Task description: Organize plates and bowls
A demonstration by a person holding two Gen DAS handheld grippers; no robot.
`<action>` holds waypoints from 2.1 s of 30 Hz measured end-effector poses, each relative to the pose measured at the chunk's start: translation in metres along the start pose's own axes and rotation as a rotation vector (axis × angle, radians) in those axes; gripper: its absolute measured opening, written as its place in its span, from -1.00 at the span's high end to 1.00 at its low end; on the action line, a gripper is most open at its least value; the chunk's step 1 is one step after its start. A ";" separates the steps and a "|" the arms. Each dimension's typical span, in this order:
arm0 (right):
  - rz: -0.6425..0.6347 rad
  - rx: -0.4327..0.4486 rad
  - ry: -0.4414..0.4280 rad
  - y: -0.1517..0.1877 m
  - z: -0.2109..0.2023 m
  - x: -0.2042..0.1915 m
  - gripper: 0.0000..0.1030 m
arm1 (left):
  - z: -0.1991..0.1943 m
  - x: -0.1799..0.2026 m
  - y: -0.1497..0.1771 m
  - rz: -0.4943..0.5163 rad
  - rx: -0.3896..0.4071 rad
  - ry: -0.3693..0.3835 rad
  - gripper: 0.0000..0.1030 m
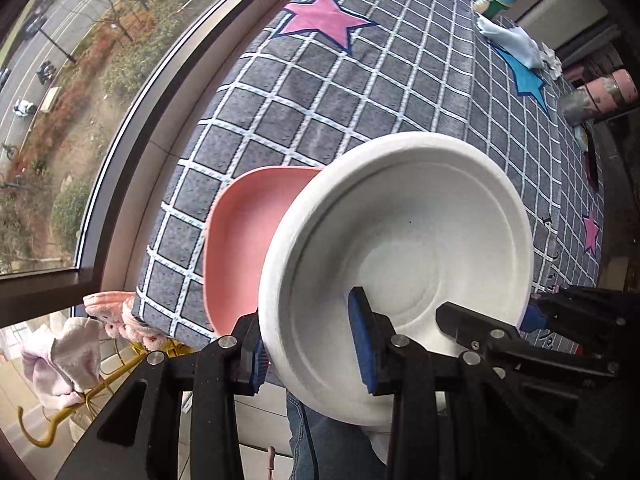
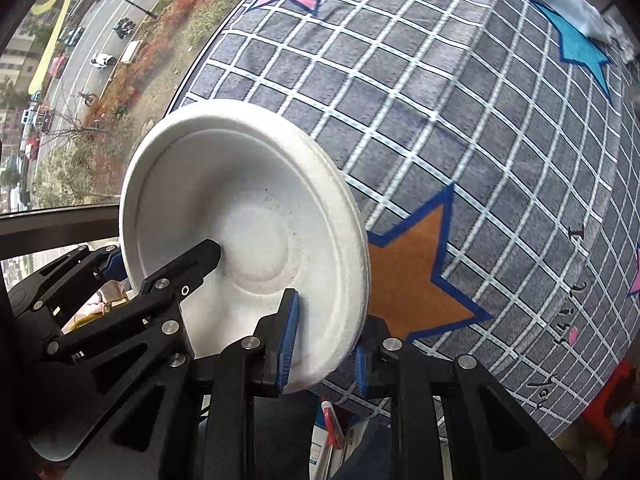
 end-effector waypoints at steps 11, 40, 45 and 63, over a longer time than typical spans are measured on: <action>-0.090 -0.076 -0.004 -0.032 0.046 0.005 0.51 | 0.030 -0.030 0.027 -0.057 -0.022 -0.066 0.16; -0.072 0.200 0.169 -0.014 -0.082 0.005 -0.99 | -0.059 -0.005 0.053 0.091 0.206 -0.132 -0.99; -0.042 0.240 0.192 0.000 -0.094 0.000 -0.99 | -0.070 -0.005 0.054 0.071 0.234 -0.142 -0.99; -0.051 0.214 0.178 0.016 -0.086 -0.013 -0.99 | -0.081 0.006 0.058 0.091 0.278 -0.160 -0.99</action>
Point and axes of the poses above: each gripper's, at about its wrist camera, not at the fingertips, and z roughly the way its jaws point, x to its right, y to its underside, the point moved 1 cm from there along z, roughly the way its jaws point, and after that the axes turned 9 degrees about -z, right-handed, at the moved point
